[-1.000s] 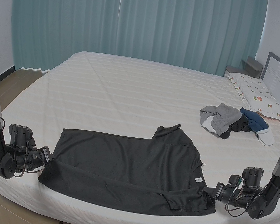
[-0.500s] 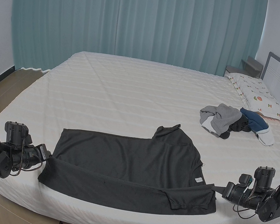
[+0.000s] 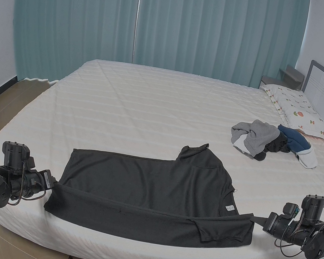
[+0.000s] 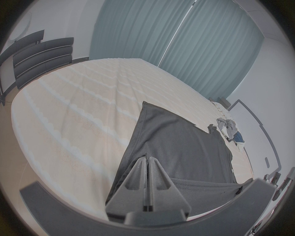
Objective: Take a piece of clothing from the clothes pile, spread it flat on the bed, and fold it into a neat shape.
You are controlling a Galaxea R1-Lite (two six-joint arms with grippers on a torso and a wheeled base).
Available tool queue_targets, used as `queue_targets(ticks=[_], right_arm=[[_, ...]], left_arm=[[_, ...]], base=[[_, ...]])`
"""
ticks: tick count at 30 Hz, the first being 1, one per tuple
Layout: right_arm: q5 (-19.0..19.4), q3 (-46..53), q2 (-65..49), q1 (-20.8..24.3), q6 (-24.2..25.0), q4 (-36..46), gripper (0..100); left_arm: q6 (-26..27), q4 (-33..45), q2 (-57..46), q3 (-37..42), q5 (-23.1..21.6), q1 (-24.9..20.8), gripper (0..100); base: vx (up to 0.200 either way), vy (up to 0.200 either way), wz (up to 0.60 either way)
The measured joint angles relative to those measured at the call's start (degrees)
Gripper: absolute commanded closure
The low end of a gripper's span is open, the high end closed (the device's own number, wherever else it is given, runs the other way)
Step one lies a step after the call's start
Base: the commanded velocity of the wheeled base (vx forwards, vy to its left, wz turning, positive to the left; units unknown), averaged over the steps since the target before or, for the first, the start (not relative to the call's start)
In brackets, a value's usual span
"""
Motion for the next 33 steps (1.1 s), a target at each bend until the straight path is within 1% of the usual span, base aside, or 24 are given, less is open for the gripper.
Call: queue_targets(ticks=[10, 18, 30, 33], right_arm=[[-0.72, -5.18, 5.4, 0.39, 0.02, 0.02, 100], [-0.93, -9.48, 10.93, 0.48, 0.04, -0.02, 100], [-0.83, -11.58, 14.56, 0.69, 0.06, -0.02, 100], [-0.83, -11.69, 14.99, 0.78, 0.06, -0.06, 100]], left_arm=[[-0.09, 0.41, 1.12, -1.27, 0.26, -0.3, 100], [-0.33, 0.2, 4.99, -3.45, 0.88, -0.3, 100], [-0.46, 0.0, 8.23, -4.46, 0.85, -0.23, 100], [-1.18, 0.02, 8.62, -4.6, 0.85, -0.26, 100]], base=[[0.0, 0.0, 0.0], [0.0, 0.0, 0.0], [0.0, 0.0, 0.0], [0.0, 0.0, 0.0]])
